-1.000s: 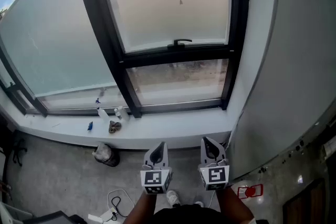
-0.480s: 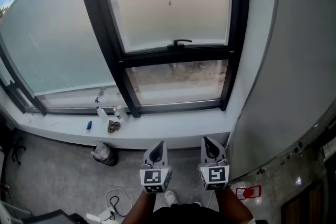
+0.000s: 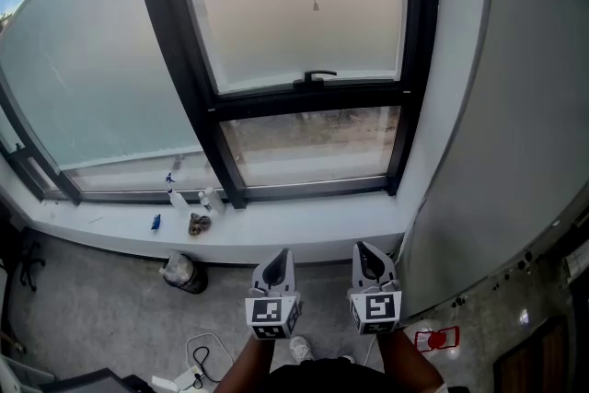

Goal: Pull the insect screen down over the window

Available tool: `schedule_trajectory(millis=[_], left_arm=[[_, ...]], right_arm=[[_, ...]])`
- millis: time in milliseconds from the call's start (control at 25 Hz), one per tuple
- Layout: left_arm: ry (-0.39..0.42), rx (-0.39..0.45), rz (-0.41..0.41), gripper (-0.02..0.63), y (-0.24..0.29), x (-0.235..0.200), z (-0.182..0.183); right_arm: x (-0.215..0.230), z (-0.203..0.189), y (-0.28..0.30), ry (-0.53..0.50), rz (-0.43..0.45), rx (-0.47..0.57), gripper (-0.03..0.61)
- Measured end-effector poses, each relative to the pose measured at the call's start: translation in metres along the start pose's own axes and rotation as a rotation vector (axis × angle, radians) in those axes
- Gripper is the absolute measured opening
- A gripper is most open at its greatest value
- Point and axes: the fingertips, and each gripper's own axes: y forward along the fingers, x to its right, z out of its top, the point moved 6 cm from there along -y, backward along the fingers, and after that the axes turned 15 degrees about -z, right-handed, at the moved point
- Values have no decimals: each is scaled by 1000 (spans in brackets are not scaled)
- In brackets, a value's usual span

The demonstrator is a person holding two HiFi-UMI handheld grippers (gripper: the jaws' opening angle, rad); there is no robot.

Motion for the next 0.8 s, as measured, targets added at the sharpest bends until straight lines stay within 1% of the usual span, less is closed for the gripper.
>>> schedule_trajectory(millis=[120,280,440,800], left_arm=[[-57,37,-23,2,3,-8,1],[-60,44,-22,2,5,-24,1],[-83,47,-23,2,10,-39,0],[-39,29,-63,2,33,-73,7]], right_arm=[[-3,0,6,-1,-9,0,2],[-8,2,16,-5,-17,-5,2],[-15,4,27,-15,-19,-3,3],[-29,9,62,0,-60,-4,2]])
